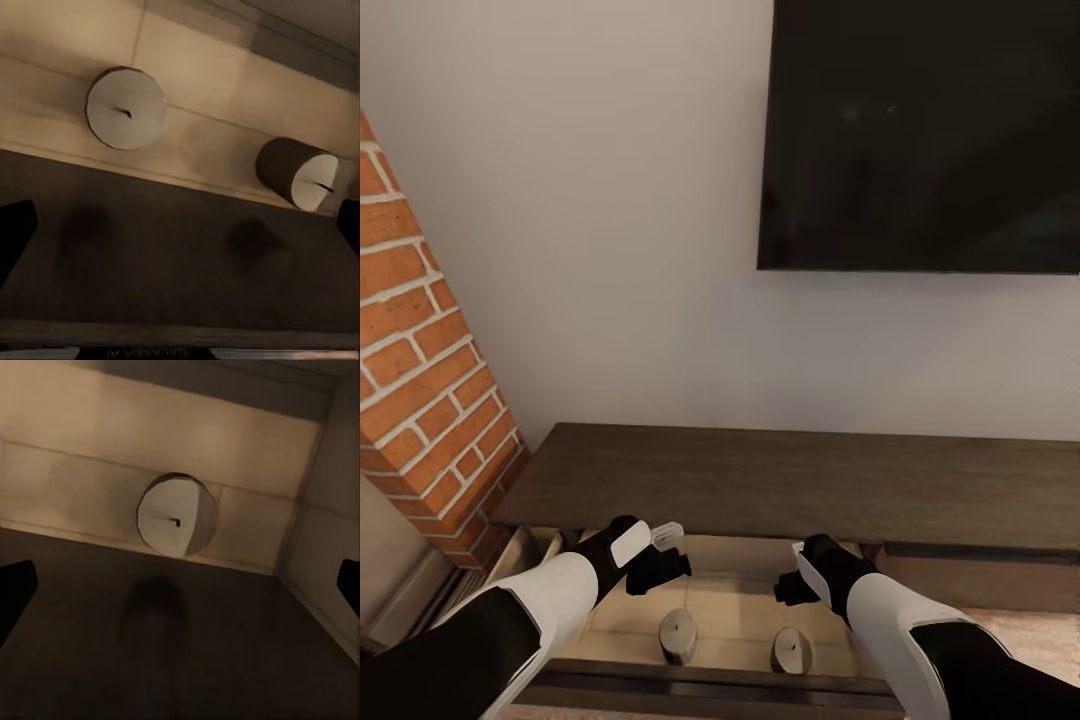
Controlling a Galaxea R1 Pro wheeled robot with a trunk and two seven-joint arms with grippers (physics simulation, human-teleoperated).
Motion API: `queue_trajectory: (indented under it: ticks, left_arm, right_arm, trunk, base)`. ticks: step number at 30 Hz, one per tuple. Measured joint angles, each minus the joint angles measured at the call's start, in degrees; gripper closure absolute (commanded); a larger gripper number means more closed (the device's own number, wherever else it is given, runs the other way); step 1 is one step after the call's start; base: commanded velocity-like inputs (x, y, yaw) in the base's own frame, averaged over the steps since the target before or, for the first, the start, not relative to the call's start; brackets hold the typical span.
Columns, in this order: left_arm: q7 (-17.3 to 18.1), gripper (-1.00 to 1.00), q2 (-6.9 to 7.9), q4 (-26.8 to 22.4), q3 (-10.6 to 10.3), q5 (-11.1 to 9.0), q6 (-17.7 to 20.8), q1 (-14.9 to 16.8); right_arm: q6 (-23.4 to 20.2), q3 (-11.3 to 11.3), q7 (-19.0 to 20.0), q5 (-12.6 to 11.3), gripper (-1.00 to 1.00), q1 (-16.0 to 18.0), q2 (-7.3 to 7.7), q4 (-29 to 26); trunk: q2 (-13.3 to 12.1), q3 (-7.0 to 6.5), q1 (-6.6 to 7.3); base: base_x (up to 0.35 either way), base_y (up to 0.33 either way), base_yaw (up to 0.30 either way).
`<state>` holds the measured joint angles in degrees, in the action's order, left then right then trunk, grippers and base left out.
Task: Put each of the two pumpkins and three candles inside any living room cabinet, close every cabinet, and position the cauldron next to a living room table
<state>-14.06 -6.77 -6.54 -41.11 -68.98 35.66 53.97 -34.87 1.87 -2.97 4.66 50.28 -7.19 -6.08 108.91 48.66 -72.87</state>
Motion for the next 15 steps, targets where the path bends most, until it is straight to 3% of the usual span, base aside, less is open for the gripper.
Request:
queue_trajectory:
  ticks: [15]
  left_arm:
    - [0.1, -1.0, 0.0, -0.1, 0.0, 0.0, -0.1, 0.0]
  right_arm:
    - [0.1, 0.0, 0.1, 0.0, -1.0, 0.0, 0.07, -0.2]
  trunk:
    - [-6.0, -2.69, 3.29]
  base:
    - [-0.006, 0.0, 0.0]
